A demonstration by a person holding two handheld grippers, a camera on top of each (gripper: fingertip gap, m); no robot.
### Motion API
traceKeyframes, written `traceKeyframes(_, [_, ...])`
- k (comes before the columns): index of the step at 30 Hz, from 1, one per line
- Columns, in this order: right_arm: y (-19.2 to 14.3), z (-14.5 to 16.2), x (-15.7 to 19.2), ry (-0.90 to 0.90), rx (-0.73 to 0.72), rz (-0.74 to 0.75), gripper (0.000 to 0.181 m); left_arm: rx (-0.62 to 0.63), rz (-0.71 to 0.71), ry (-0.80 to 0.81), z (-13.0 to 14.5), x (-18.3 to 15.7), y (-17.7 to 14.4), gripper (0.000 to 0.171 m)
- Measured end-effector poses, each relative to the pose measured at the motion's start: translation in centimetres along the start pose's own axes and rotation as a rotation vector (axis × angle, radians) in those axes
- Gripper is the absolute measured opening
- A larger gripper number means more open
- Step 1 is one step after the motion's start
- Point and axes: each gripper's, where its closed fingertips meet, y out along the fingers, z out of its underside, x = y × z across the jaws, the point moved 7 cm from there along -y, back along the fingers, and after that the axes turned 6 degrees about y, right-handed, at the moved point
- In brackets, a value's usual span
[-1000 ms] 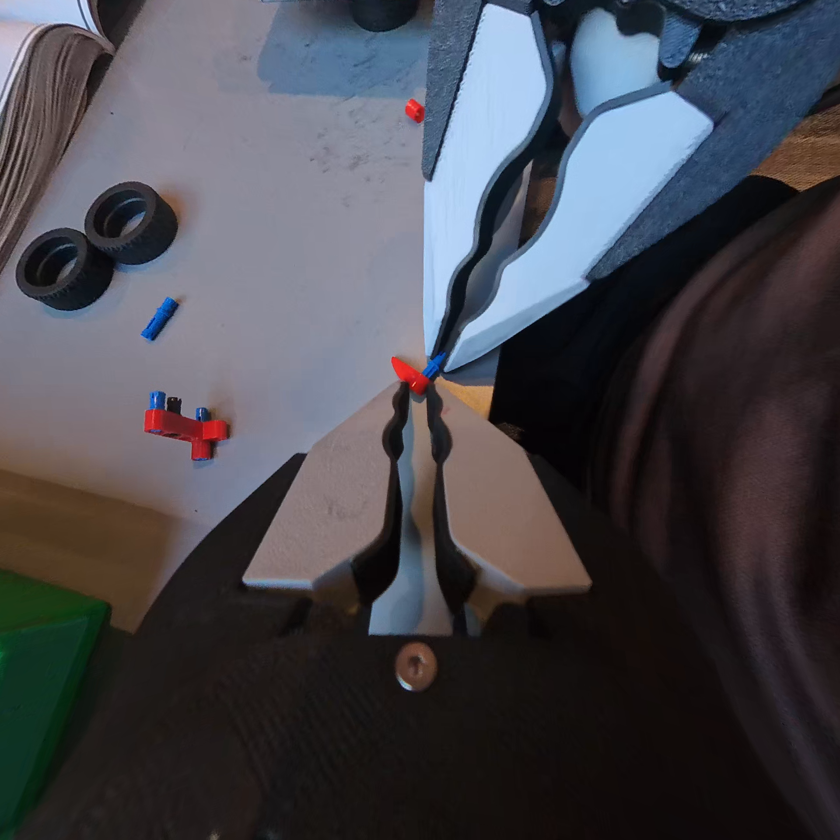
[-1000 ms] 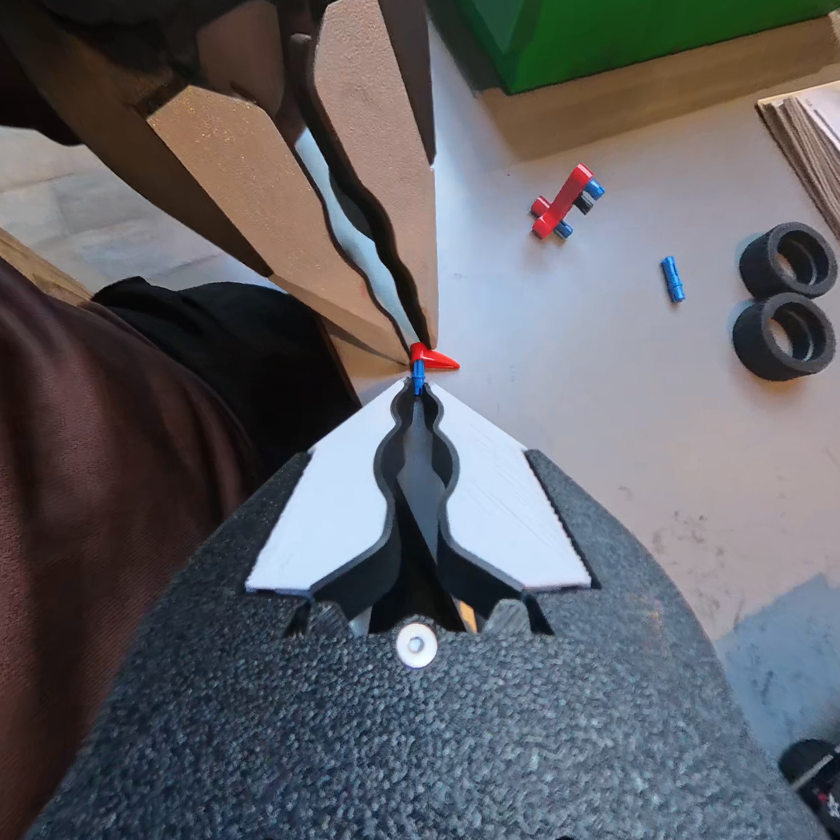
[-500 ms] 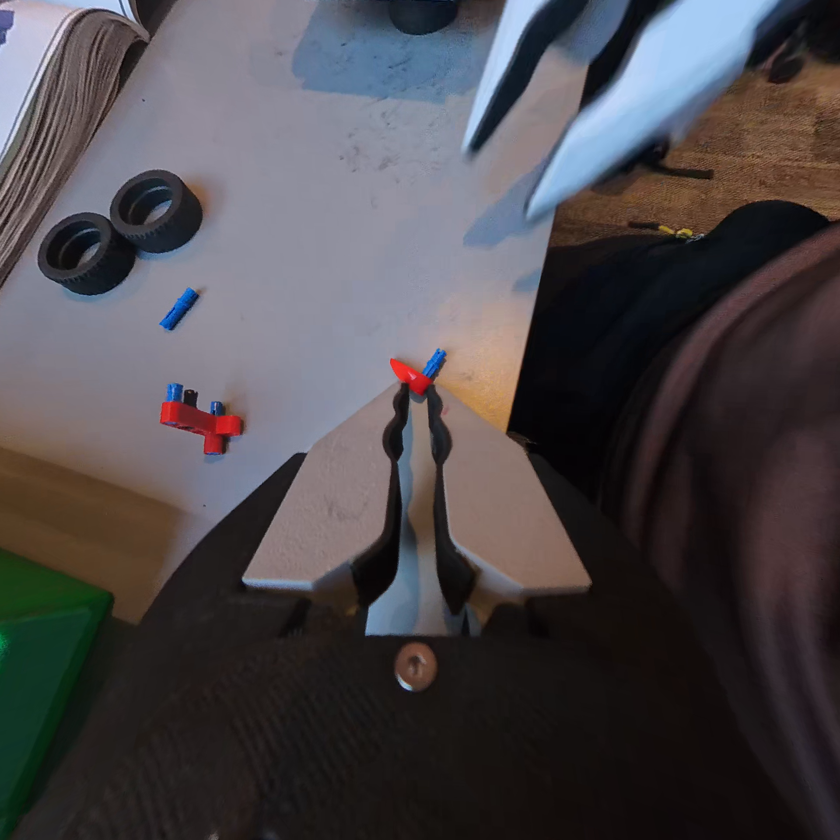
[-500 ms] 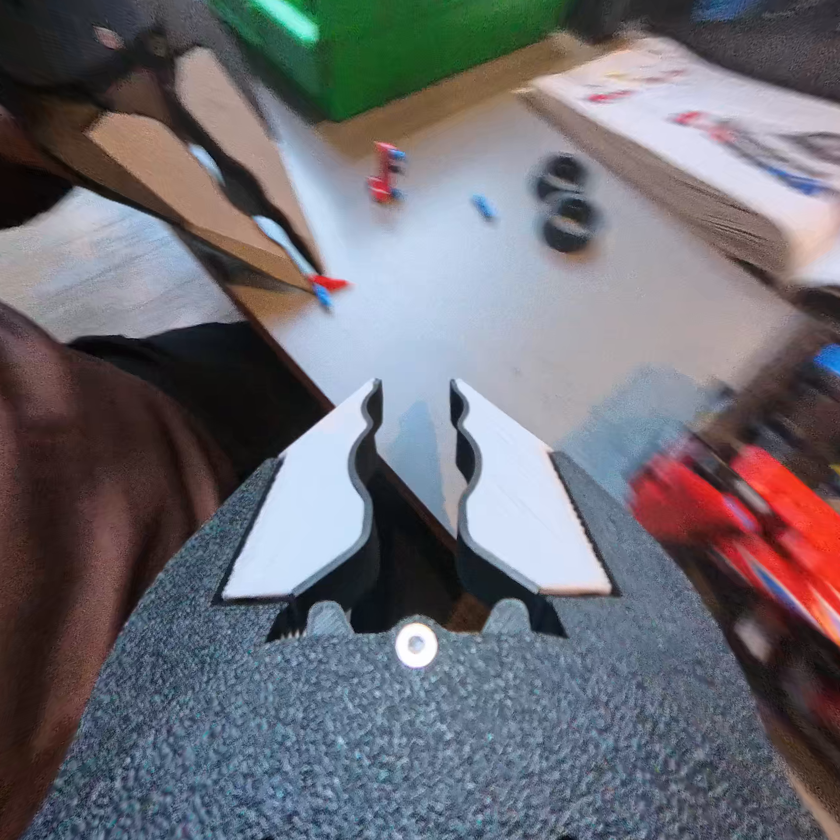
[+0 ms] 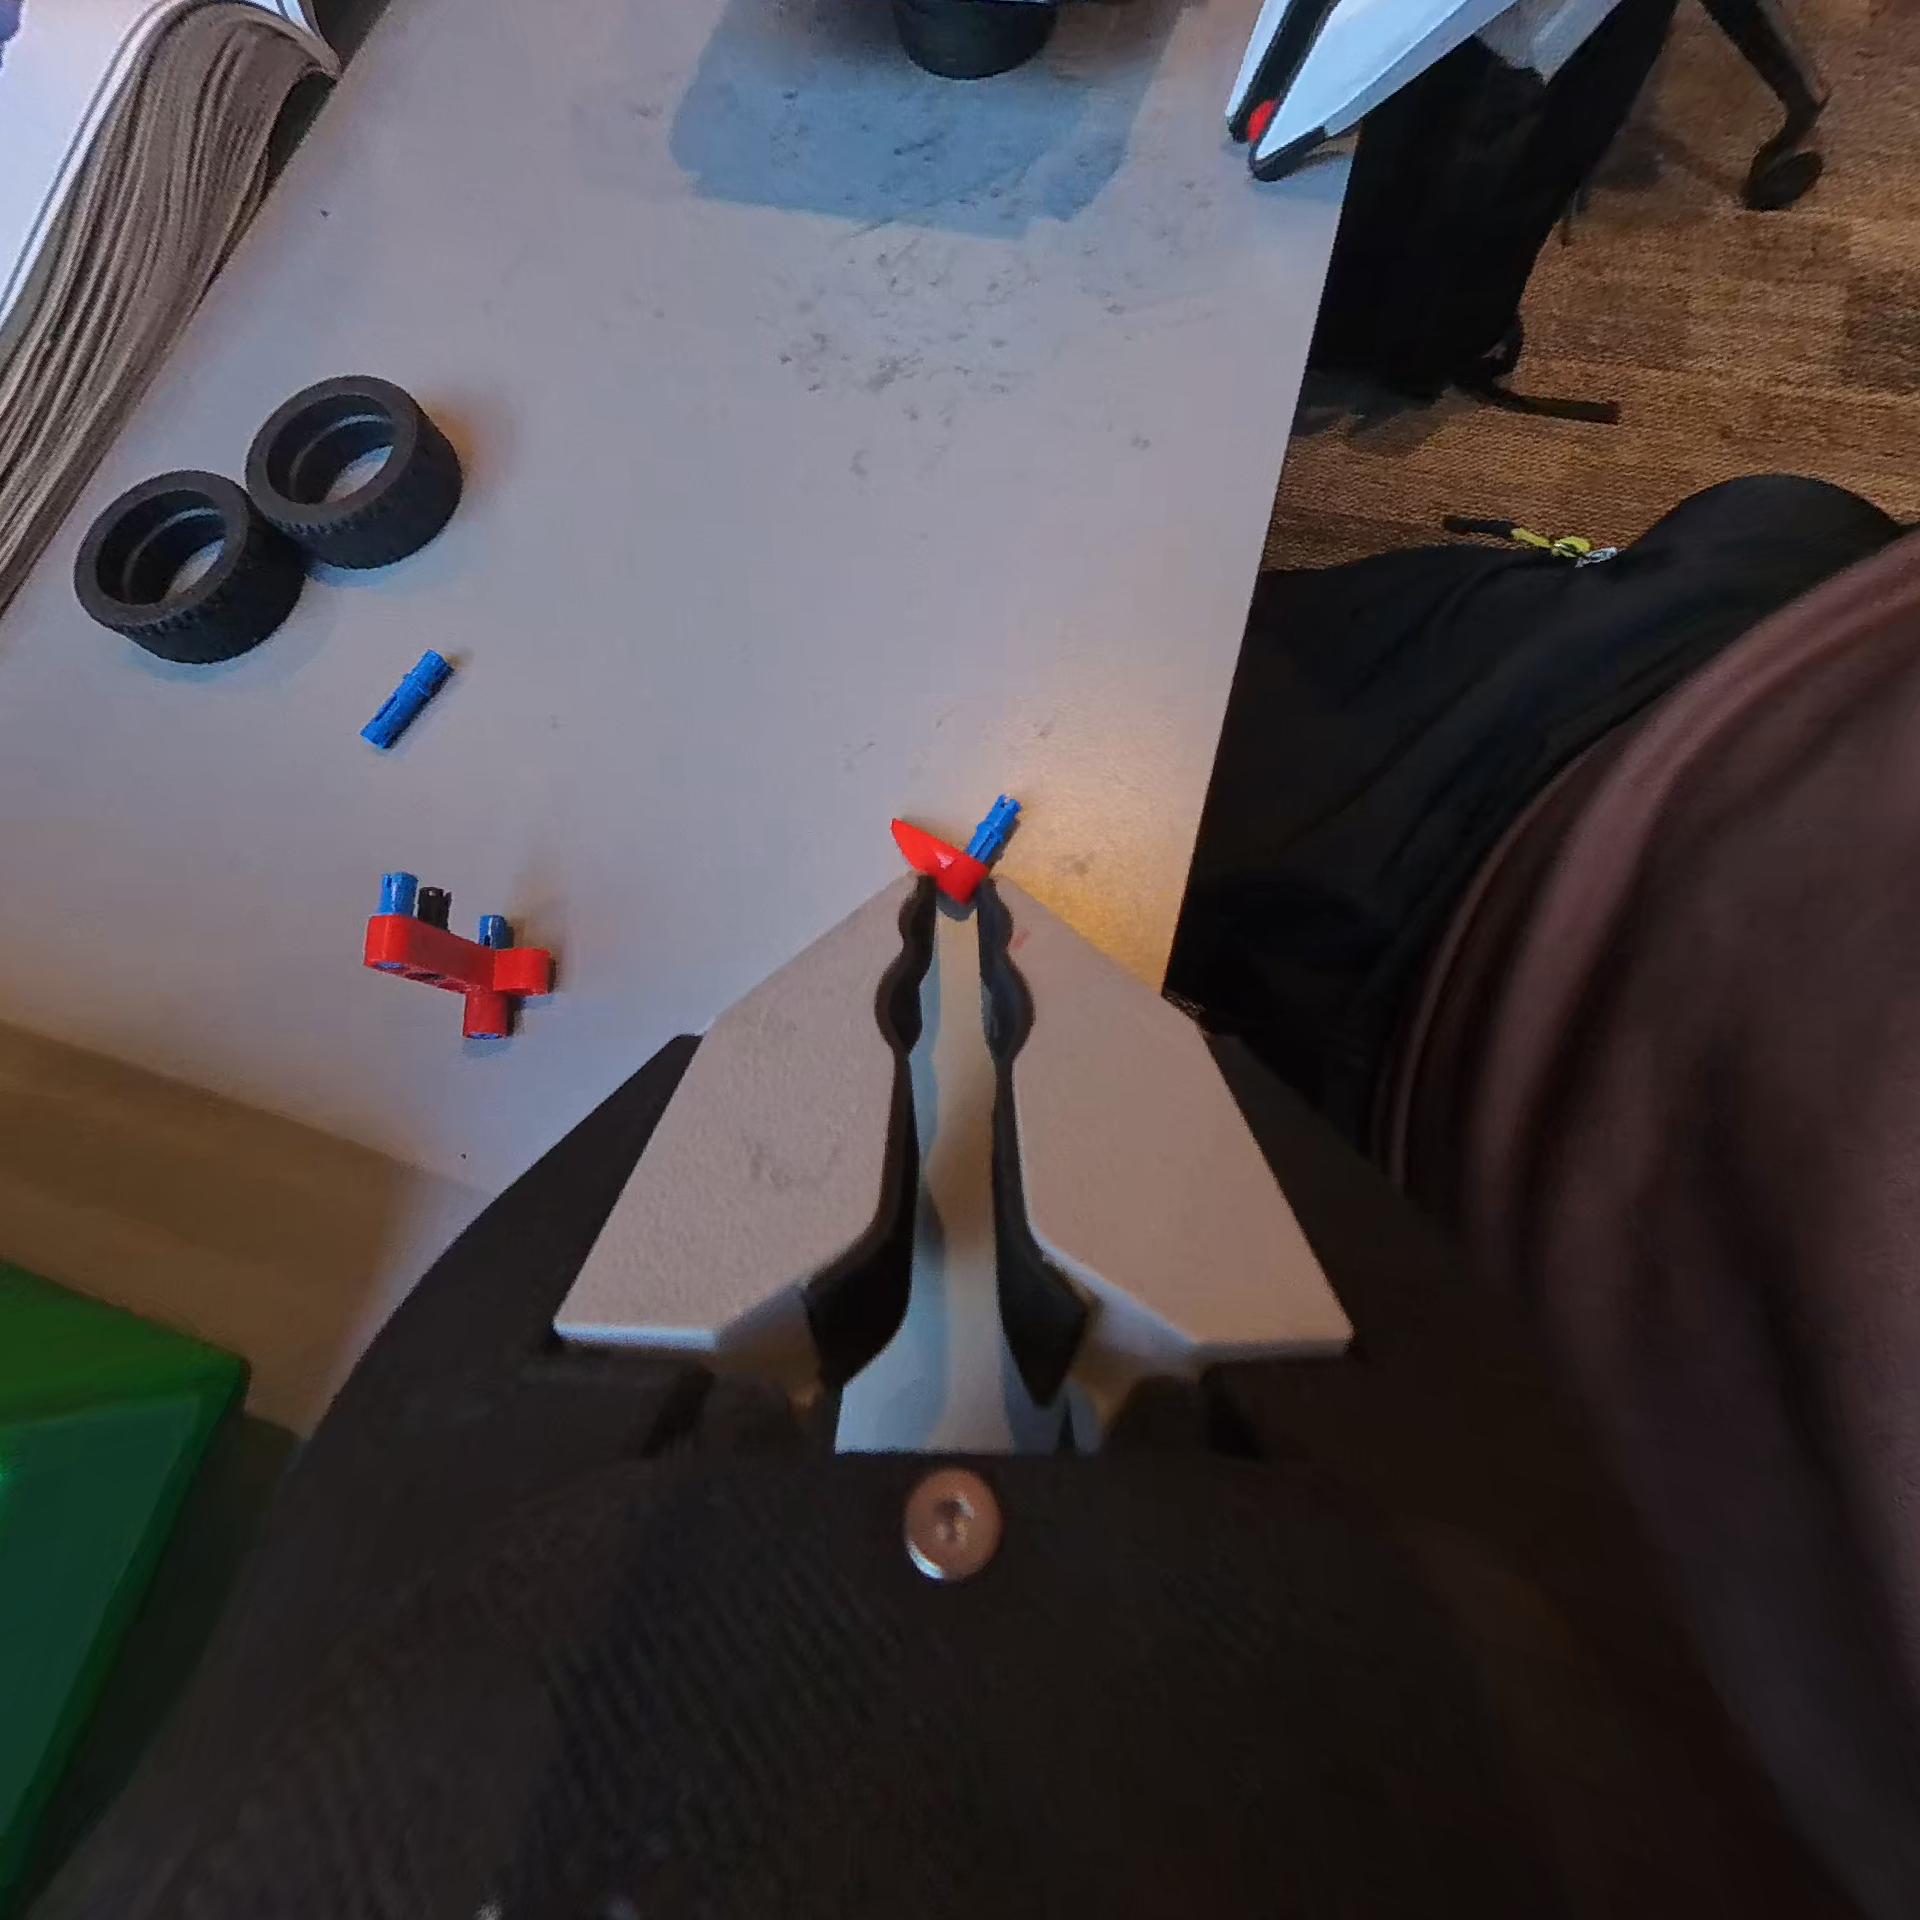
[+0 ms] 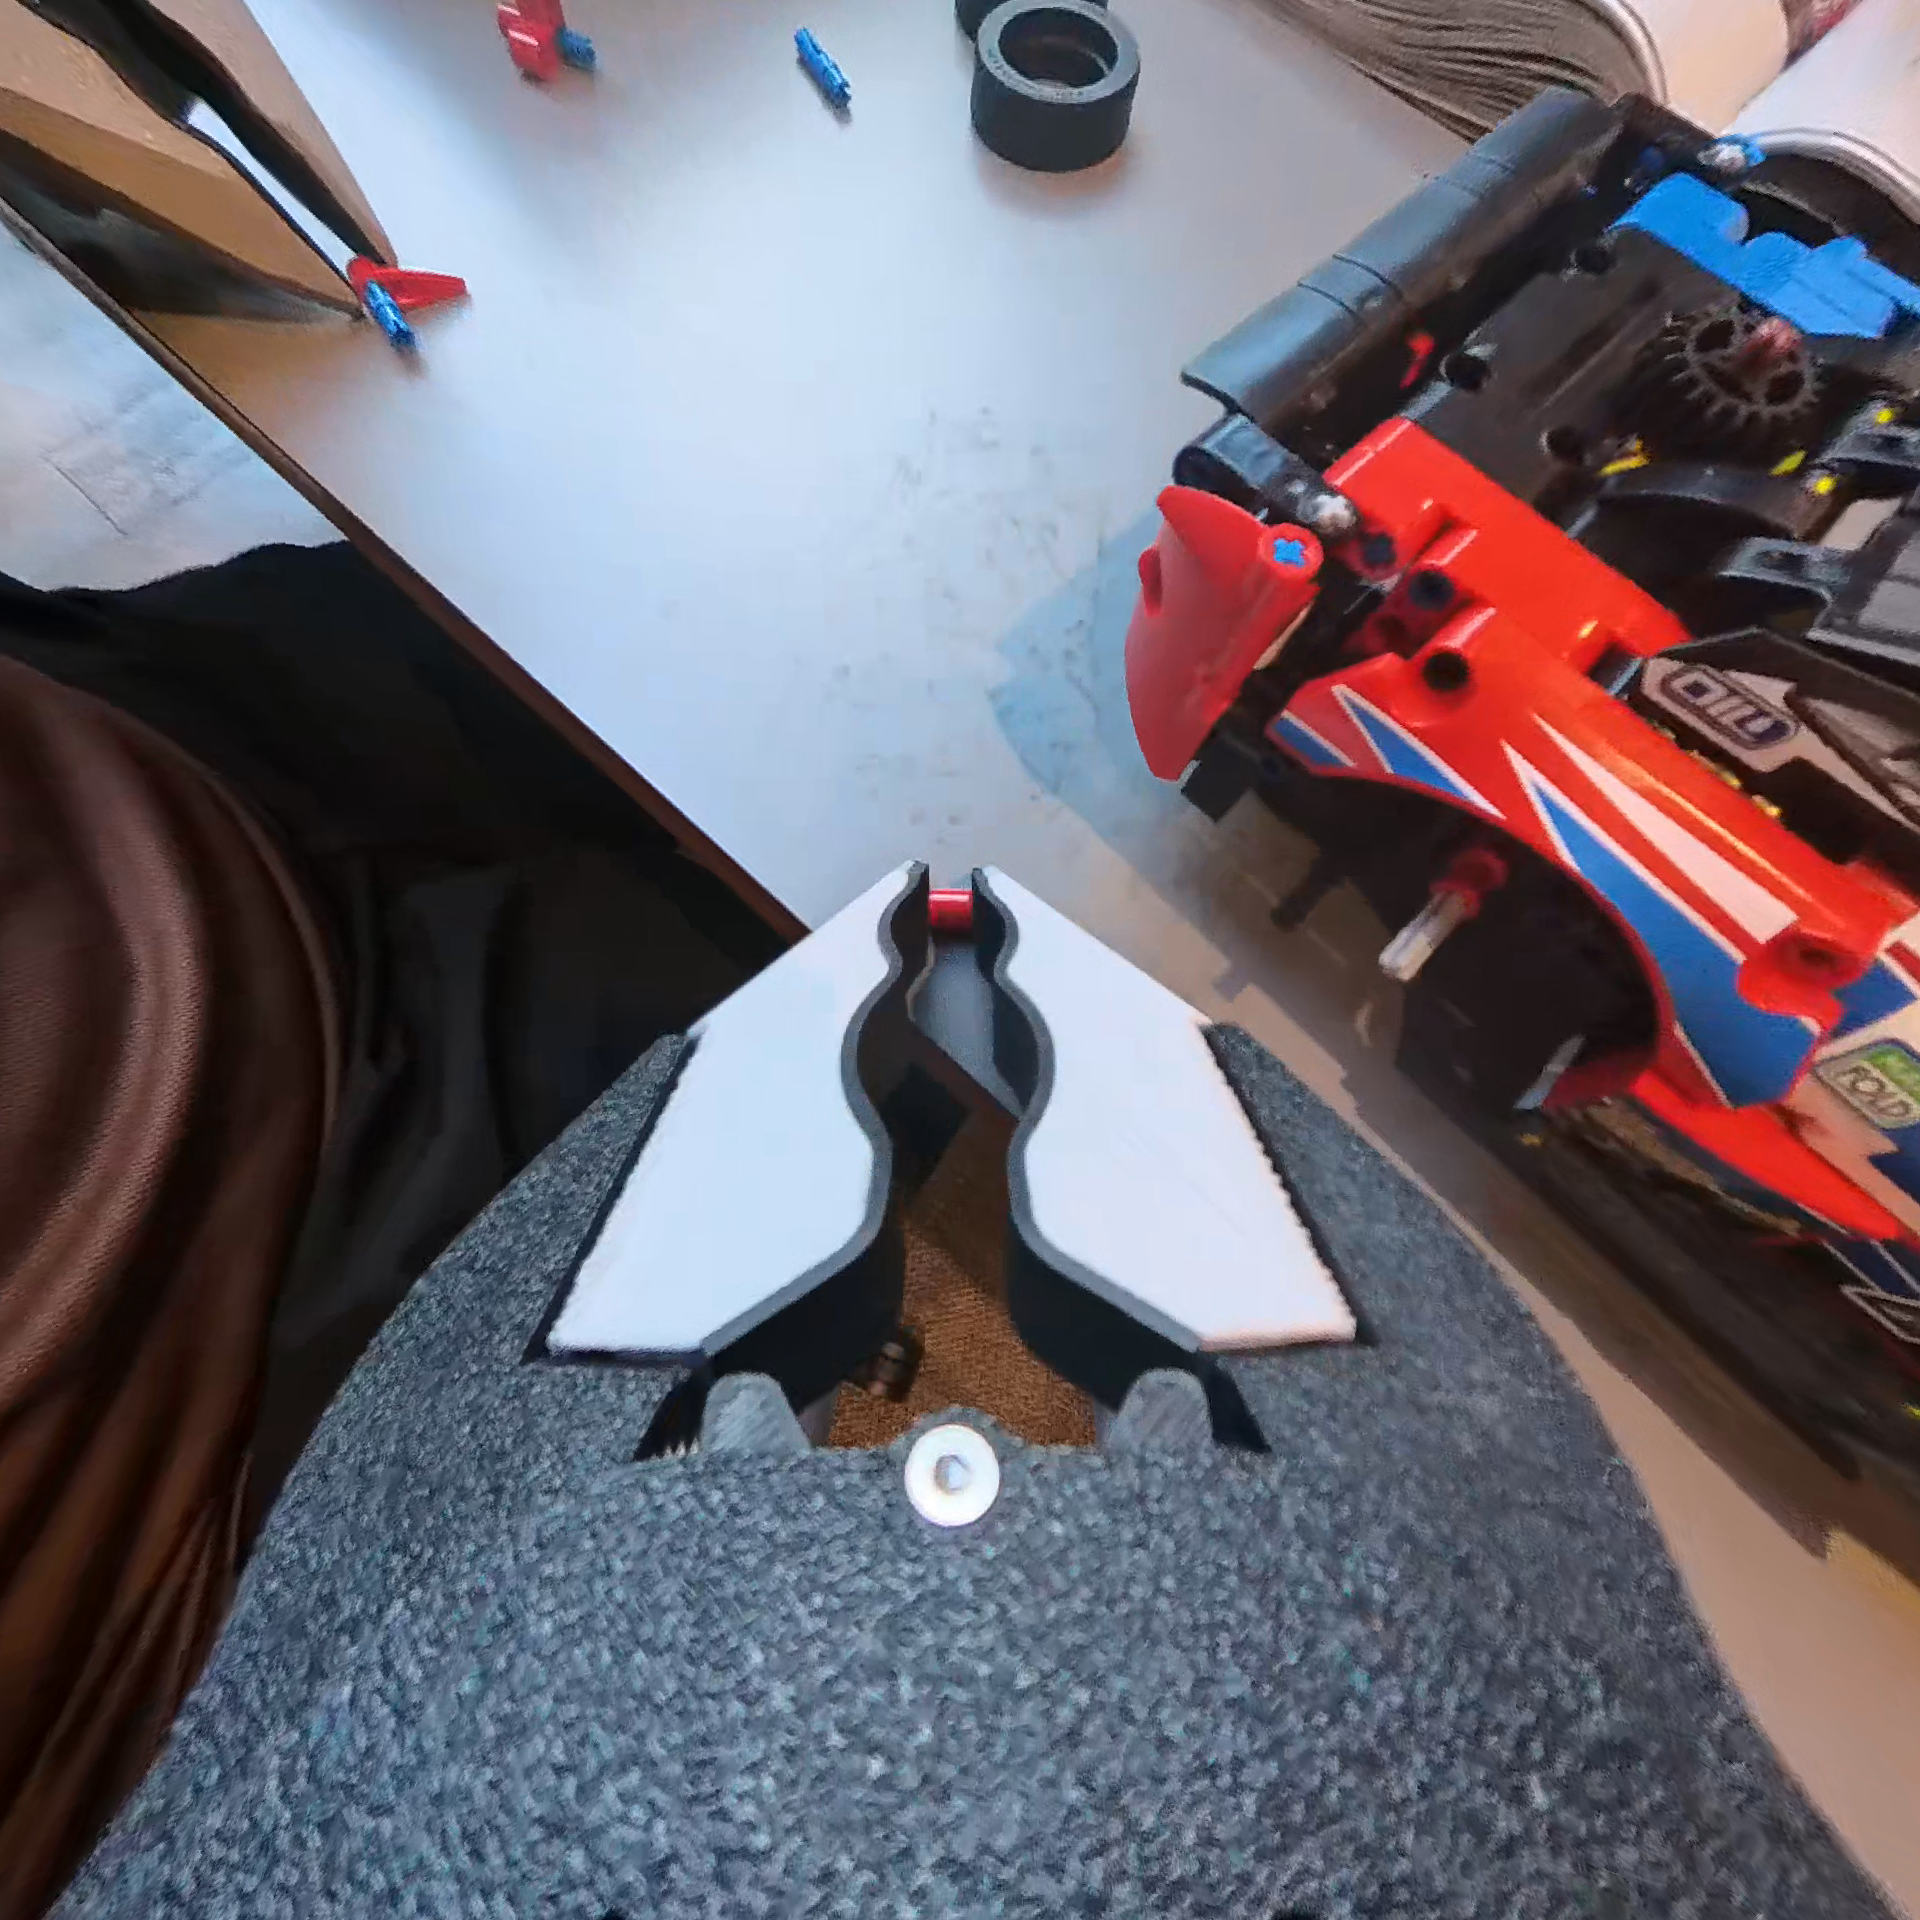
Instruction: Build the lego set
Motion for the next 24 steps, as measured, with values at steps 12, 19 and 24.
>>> traceKeyframes(12, [8.5,-18.5,2.9,-0.251,0.032,0.0,0.006,0.0,0.037,-0.068,0.1,0.6,0.1,0.005])
traceKeyframes(19, [16.5,-18.3,-0.6,-0.311,0.35,0.04,0.006,0.0,0.025,-0.049,0.1,0.5,0.1,0.005])
traceKeyframes(24, [15.8,-18.6,-0.1,-0.335,0.285,0.031,0.022,0.0,0.011,-0.035,0.0,0.4,0.1,0.005])
